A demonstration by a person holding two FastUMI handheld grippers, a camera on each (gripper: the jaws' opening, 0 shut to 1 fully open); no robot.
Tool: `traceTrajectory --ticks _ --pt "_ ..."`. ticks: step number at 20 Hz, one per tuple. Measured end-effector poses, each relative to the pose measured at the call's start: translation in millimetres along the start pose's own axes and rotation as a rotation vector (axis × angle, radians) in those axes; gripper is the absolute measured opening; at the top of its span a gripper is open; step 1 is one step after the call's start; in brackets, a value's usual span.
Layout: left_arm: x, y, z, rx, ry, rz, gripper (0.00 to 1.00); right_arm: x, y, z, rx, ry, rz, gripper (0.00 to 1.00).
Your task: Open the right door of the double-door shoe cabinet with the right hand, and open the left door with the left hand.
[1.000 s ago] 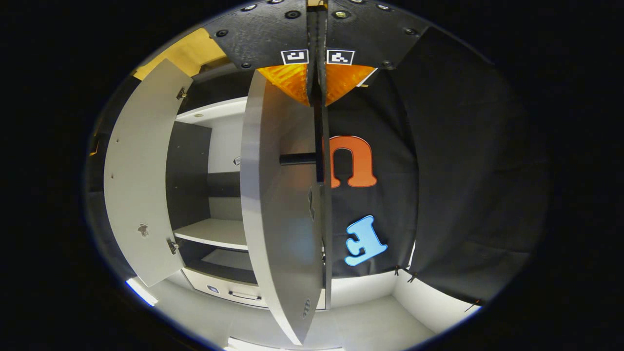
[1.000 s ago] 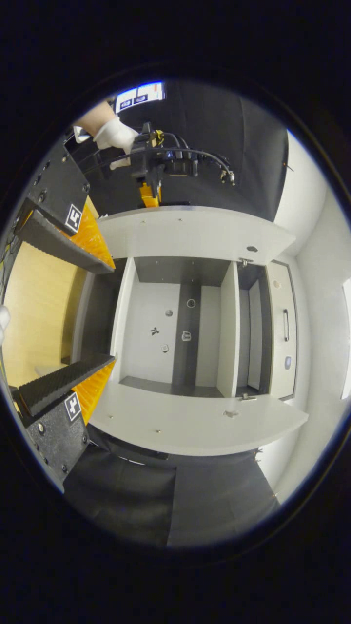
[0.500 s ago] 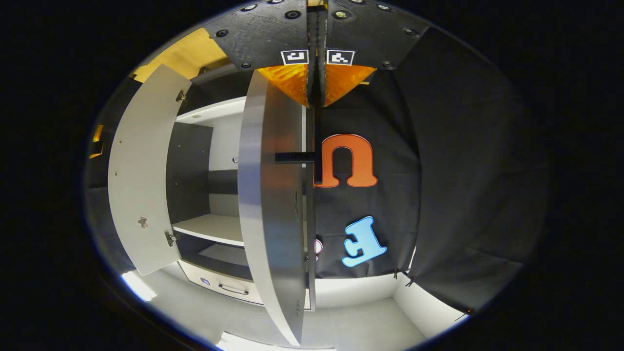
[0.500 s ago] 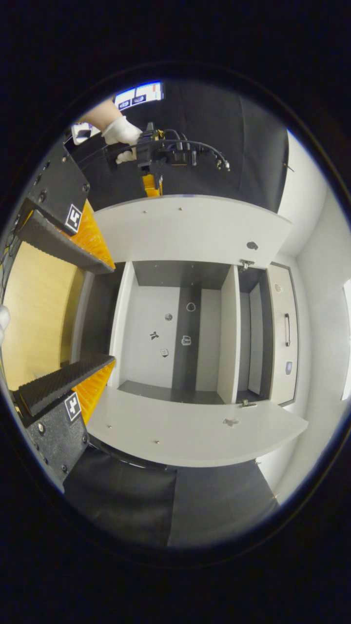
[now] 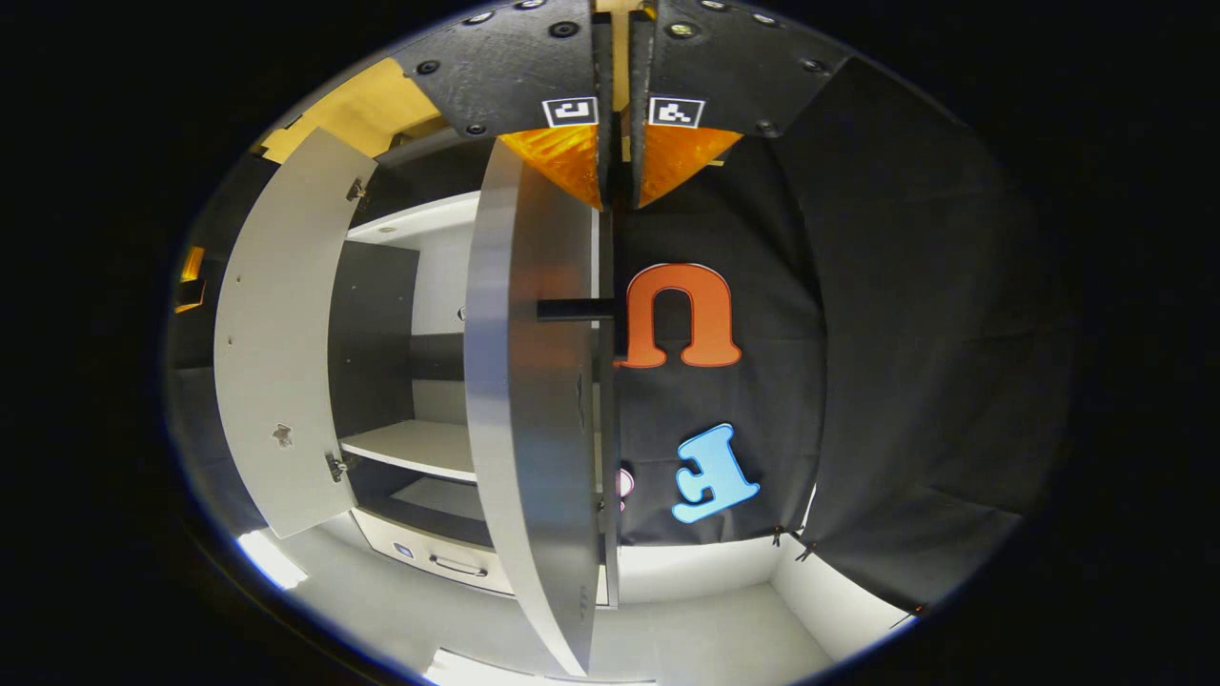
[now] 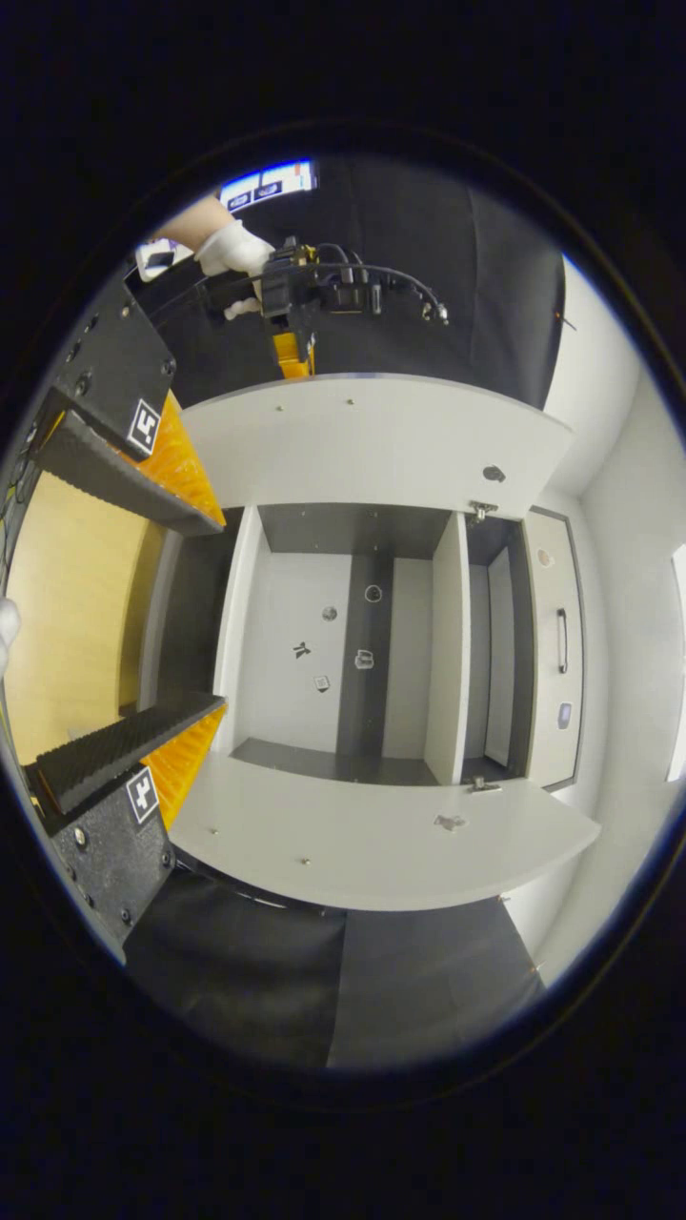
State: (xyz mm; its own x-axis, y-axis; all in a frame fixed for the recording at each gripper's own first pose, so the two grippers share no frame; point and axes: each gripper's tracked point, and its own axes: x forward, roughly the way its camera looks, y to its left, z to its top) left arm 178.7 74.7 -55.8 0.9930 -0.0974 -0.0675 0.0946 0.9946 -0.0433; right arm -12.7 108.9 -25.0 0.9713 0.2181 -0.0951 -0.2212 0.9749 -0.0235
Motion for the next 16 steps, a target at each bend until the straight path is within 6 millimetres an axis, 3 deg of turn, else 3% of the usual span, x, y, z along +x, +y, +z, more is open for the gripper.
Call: traceTrajectory --ticks 1,4,5,6,7,8,13,16 --pt "-3 5 -2 -0.013 0.006 0.006 0.12 -1 -1 1 -0.001 -0.002 -0.006 1.0" --pt "-18 23 -4 -0.027 0.013 0.046 0.77 -4 -4 2 0.0 -0.002 -0.022 1.0" --pt "-23 23 -2 -0.015 0.007 0.045 0.72 -5 -5 1 -0.002 0.0 -0.027 1.0" --pt "-28 23 -2 0.0 0.005 0.052 0.75 -6 -7 0 -0.003 0.001 -0.033 1.0" --pt "-38 24 -2 0.017 0.005 0.059 0.93 -7 -7 1 -0.004 0.001 -0.035 1.0" --pt "-46 26 -3 0.03 0.009 0.073 0.96 -8 -8 -1 -0.004 0.004 -0.038 1.0" --pt "-82 20 2 0.031 0.024 0.115 0.96 -17 -17 5 0.004 -0.012 -0.063 1.0" --pt "-102 -6 15 0.025 0.009 0.102 0.96 -25 -29 7 0.011 -0.019 -0.089 1.0"
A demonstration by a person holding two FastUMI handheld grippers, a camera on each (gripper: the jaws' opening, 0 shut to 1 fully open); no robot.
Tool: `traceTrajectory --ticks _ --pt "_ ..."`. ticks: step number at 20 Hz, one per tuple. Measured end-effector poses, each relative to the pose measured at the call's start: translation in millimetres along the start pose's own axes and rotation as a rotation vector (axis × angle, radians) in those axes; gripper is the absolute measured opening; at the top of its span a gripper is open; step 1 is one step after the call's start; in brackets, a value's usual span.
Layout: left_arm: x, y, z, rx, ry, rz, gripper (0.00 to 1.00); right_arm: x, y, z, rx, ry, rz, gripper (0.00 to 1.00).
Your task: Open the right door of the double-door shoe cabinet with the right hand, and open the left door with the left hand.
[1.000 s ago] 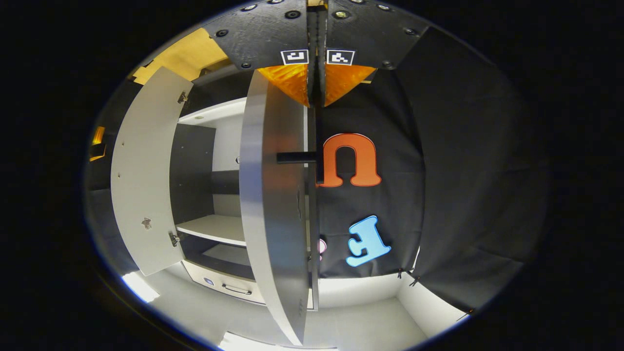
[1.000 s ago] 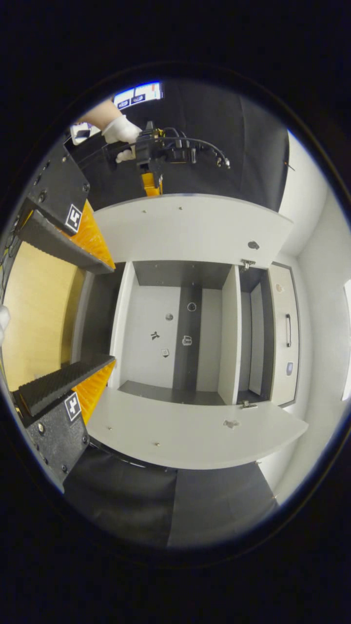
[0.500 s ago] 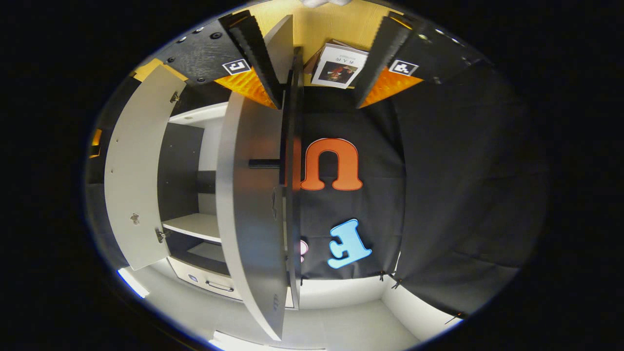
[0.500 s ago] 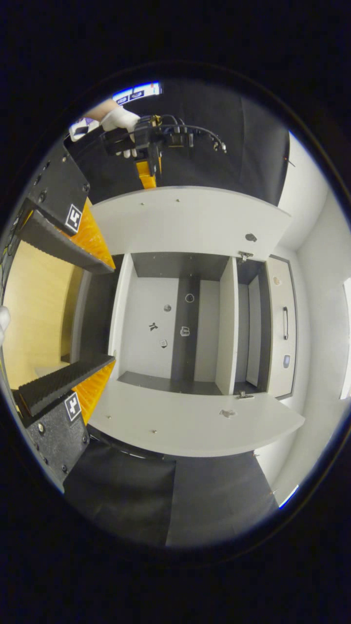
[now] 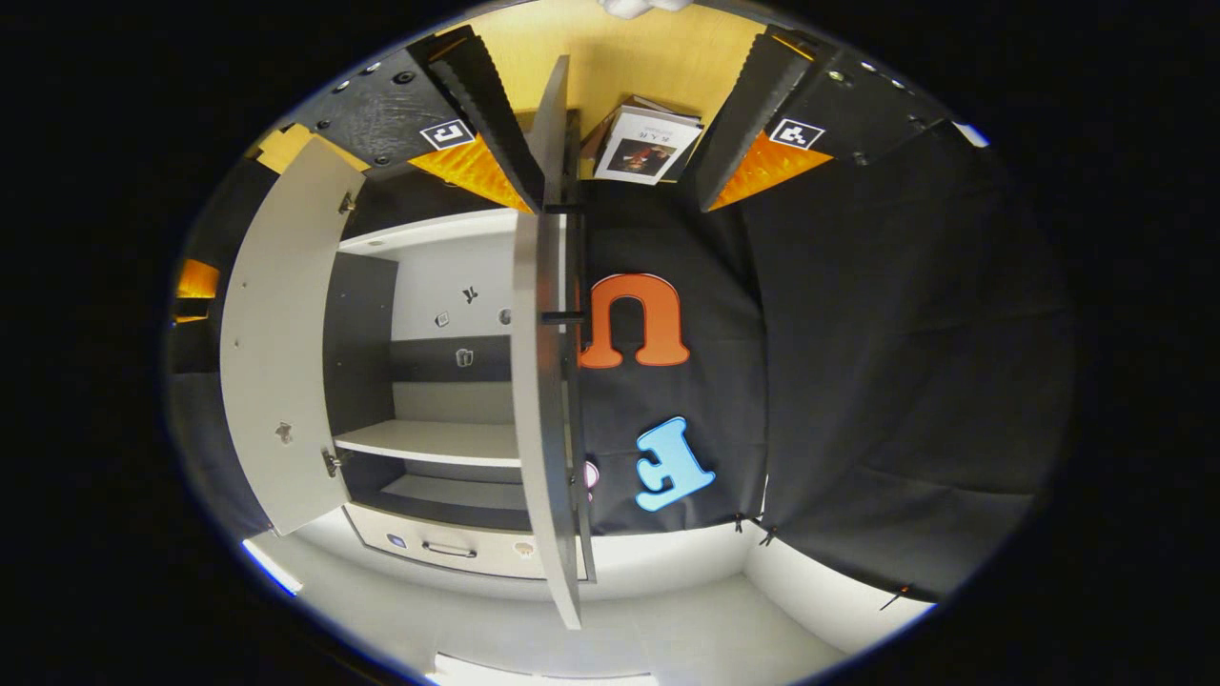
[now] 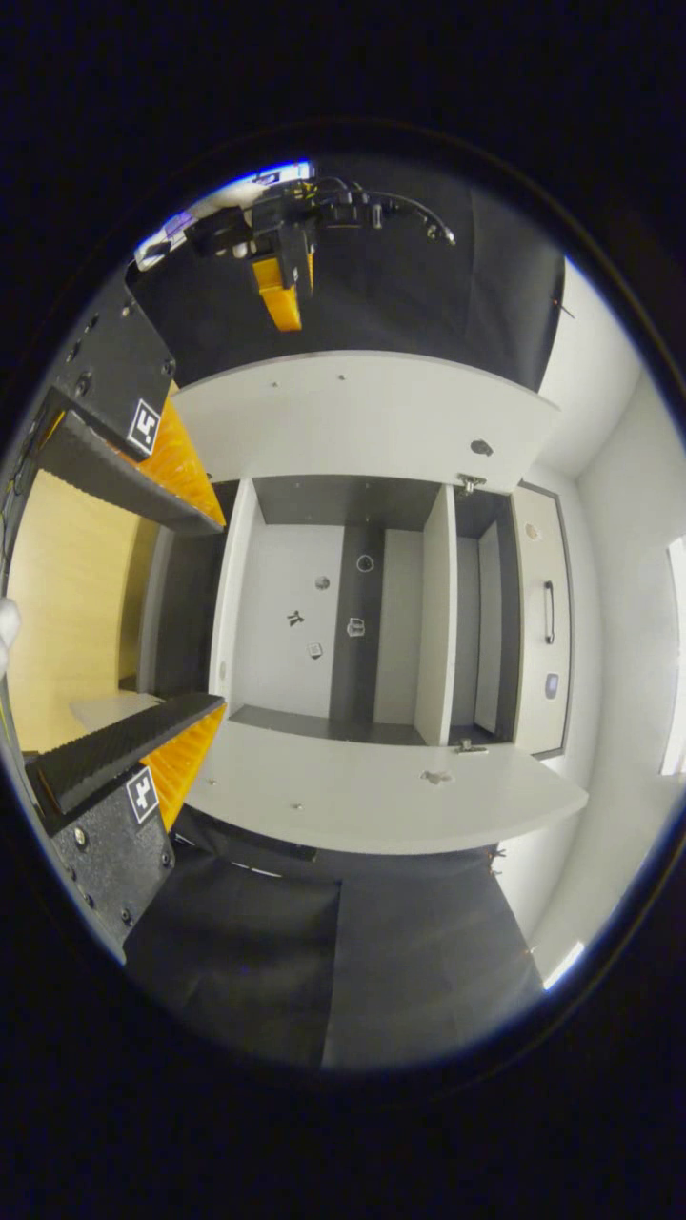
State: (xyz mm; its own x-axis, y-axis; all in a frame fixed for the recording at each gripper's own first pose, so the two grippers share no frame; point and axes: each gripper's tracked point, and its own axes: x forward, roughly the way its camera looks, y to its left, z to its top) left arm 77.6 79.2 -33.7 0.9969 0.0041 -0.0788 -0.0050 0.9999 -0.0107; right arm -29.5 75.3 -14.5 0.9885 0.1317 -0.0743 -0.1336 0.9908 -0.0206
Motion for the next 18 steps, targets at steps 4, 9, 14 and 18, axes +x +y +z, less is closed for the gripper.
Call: traceTrajectory --ticks 4,9,14,18 --pt "-20 -41 17 0.016 -0.017 -0.035 0.96 -10 -21 4 0.009 -0.011 -0.03 1.0" --pt "-37 -94 20 0.008 -0.012 -0.071 0.96 -21 -51 5 0.026 -0.016 -0.061 1.0" --pt "-50 -131 16 -0.002 -0.004 -0.088 0.96 -26 -75 1 0.03 -0.011 -0.09 1.0" --pt "-53 -134 15 0.016 0.004 -0.083 0.96 -25 -76 0 0.045 -0.016 -0.081 1.0"
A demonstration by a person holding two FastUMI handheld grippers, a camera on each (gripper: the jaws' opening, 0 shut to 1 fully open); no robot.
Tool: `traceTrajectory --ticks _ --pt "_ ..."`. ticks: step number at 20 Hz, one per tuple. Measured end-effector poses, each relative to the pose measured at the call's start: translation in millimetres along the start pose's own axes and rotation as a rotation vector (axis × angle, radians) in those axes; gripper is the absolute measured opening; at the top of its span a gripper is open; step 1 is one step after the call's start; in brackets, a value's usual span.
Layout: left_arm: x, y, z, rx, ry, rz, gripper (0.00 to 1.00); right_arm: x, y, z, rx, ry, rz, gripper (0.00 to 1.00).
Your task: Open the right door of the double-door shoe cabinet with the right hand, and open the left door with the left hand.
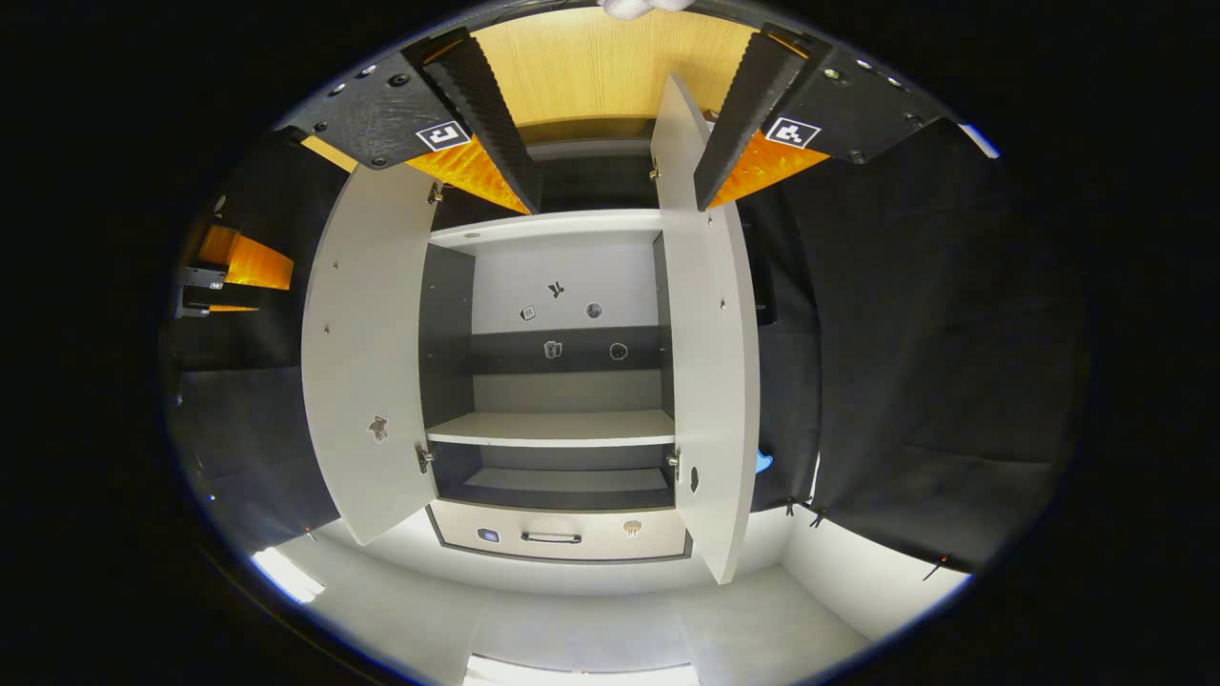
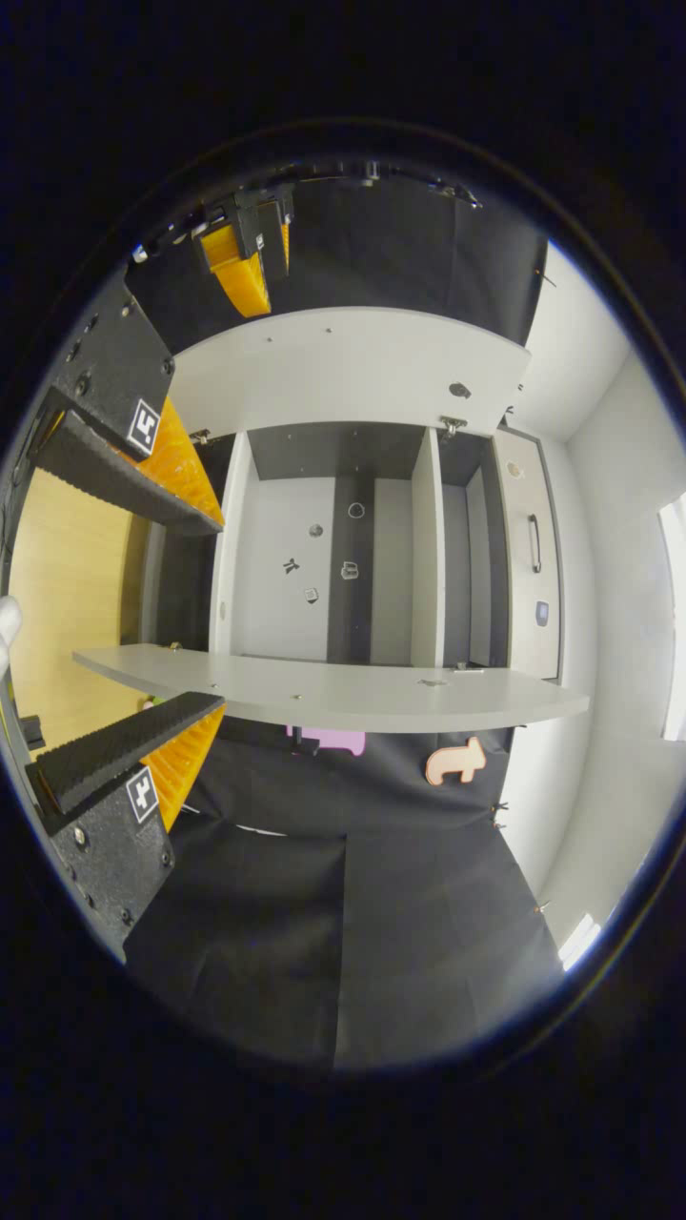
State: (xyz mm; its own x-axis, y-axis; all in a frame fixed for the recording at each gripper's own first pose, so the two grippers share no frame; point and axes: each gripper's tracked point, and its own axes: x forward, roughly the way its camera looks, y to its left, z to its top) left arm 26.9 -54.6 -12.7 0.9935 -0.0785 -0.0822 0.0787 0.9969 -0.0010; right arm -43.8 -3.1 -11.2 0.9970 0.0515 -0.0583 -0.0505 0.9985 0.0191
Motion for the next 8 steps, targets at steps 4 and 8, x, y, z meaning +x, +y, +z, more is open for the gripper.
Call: traceTrajectory --ticks 4,8 --pt "1.3 -1.1 -3.8 0.001 0.008 0.003 0.96 1.2 -1.1 -0.7 0.009 0.001 0.002 1.0" --pt "3.0 -1.2 -4.2 0.007 0.005 0.004 0.96 5.2 1.3 -0.9 -0.004 0.004 0.004 1.0"
